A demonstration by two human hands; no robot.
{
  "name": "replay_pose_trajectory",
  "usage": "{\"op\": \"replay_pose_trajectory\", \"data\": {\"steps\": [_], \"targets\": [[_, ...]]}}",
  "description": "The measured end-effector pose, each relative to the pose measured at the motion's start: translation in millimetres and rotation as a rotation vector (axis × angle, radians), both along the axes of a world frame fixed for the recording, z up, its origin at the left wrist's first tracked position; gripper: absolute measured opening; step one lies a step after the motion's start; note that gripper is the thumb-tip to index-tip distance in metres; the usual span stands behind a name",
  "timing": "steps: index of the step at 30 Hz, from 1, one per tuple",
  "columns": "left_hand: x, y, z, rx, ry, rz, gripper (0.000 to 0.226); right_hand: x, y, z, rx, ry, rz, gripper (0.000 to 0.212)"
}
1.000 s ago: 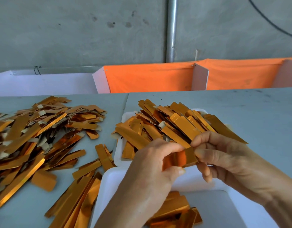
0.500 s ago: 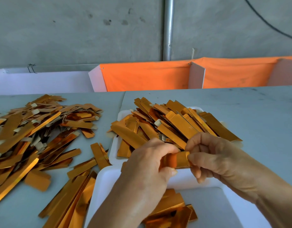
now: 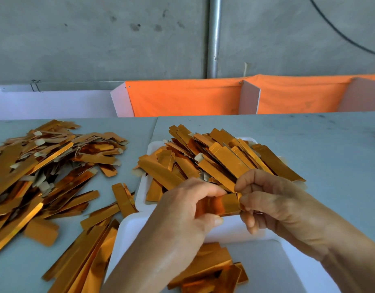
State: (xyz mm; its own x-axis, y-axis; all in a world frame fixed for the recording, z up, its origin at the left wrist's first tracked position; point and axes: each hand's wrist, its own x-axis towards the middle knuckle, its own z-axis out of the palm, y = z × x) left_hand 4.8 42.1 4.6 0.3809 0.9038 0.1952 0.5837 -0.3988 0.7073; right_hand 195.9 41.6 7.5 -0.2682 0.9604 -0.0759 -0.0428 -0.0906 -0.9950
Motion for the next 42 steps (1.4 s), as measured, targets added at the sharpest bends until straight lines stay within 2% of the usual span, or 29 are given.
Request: {"op": "replay_pose_trajectory", "data": {"steps": [4,7,13,15,17,19,22,24,28,35,39,42], "targets": [[-0.6,0.1,0.8,-0.022,0.006,-0.012,0.037,0.6,-1.3,1.5,-0.022,0.005,0.017,0.019],[-0.2,0.1,-0.5,0.008,0.039,-0.007,0.039,-1.0,-1.3,0.4,0.003,-0.08,-0.007,0.009],[2.5,-0.3,-1.7,0.126,0.089,-0.007,0.041,-4.9,1.3,-5.8,0.124,-0.231,-0.078,0.014],[2.3,0.2,-2.2,0.15,0.094,-0.015,0.044,-4.6,0.1,-5.6,0.142,-0.197,-0.069,0.012],[0.3,1.3,-2.3,0.155,0.072,-0.024,0.046,-2.9,-1.2,-2.9,0.109,-0.042,-0.029,0.005],[-1.8,1.8,-1.2,0.125,0.022,-0.041,0.046,1.7,-0.5,-1.1,0.051,0.152,0.038,0.013],[-3.1,1.4,1.0,0.07,-0.059,-0.06,0.045,5.8,2.0,-4.0,0.019,0.276,0.108,0.038],[-3.1,0.8,1.5,0.049,-0.084,-0.064,0.045,5.6,3.3,-6.5,0.006,0.308,0.121,0.042],[-2.3,-0.2,2.6,0.01,-0.106,-0.07,0.045,6.3,4.4,-7.2,-0.027,0.34,0.139,0.038],[-3.1,1.7,-1.2,0.003,-0.126,-0.03,0.043,1.1,5.4,-11.7,-0.032,0.253,0.103,0.04],[4.6,-1.5,0.4,0.146,-0.126,0.029,0.037,0.0,5.7,-11.8,-0.197,0.237,0.184,0.06],[11.2,-4.5,2.0,0.261,-0.043,0.013,0.038,3.3,5.1,-9.8,-0.26,0.284,0.275,0.057]]}}
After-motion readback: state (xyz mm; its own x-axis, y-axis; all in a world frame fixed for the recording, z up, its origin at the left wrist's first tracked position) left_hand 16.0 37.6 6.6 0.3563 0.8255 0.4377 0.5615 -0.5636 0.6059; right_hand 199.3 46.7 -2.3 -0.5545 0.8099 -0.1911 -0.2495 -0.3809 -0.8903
